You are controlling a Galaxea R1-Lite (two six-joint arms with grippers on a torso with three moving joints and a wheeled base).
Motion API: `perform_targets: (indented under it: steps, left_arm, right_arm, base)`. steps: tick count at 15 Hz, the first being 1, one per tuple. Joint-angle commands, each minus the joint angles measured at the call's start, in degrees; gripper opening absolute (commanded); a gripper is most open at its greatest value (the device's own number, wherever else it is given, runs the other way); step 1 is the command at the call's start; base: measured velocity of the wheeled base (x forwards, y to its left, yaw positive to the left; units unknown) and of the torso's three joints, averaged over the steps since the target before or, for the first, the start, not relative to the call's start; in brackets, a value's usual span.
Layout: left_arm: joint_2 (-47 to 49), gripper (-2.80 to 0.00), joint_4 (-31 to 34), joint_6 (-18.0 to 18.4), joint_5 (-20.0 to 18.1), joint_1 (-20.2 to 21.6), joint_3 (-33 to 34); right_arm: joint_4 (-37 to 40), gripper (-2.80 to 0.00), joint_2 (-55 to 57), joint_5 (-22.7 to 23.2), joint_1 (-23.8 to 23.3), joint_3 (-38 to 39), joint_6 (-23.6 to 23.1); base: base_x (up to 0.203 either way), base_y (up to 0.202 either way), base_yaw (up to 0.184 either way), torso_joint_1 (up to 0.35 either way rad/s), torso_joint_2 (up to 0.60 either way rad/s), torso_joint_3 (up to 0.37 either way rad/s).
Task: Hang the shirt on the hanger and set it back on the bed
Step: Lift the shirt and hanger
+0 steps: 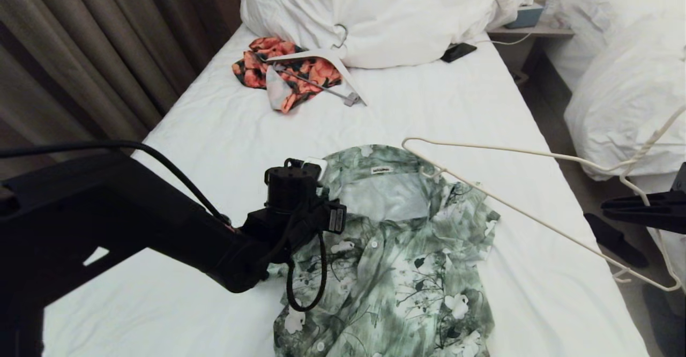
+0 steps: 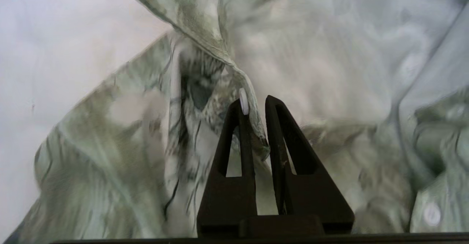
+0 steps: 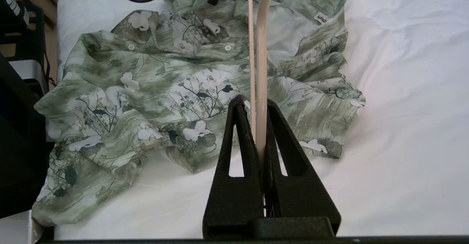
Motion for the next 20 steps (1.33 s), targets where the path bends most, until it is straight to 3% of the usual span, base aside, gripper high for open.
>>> perform_targets:
  steps: [1, 7, 13, 18, 20]
  left_arm:
    - [2.28, -2.80, -2.88, 0.20, 0.21, -0.21, -0.58]
    - [5.61, -2.80, -5.22, 0.85, 1.28, -0.41, -0.95]
    - [9.92, -2.80, -13.19, 6.82, 4.52, 0.21, -2.39]
    - [10.16, -2.80, -14.79, 7.13, 6.44, 0.21, -2.08]
    - [10.39, -2.80, -19.45, 9.47, 6.69, 0.14, -0.11]
  right_arm:
    - [0.11, -2.80, -0.13, 0.42, -0.01, -0.02, -0.38]
    - [0.03, -2.80, 0.13, 0.33, -0.09, 0.07, -0.38]
    - [-0.06, -2.80, 0.20, 0.33, -0.01, -0.02, -0.38]
    - [-0.06, -2.80, 0.16, 0.26, -0.01, -0.45, -0.38]
    - [-0.06, -2.80, 0.13, 0.24, 0.08, -0.46, -0.38]
  base:
    - [0.000, 0.000, 0.000, 0.000, 0.00, 0.000]
    - [0.000, 0.000, 0.000, 0.000, 0.00, 0.000]
    - [0.000, 0.000, 0.000, 0.000, 0.00, 0.000]
    - [0.000, 0.000, 0.000, 0.000, 0.00, 0.000]
    - [0.000, 0.000, 0.000, 0.000, 0.00, 0.000]
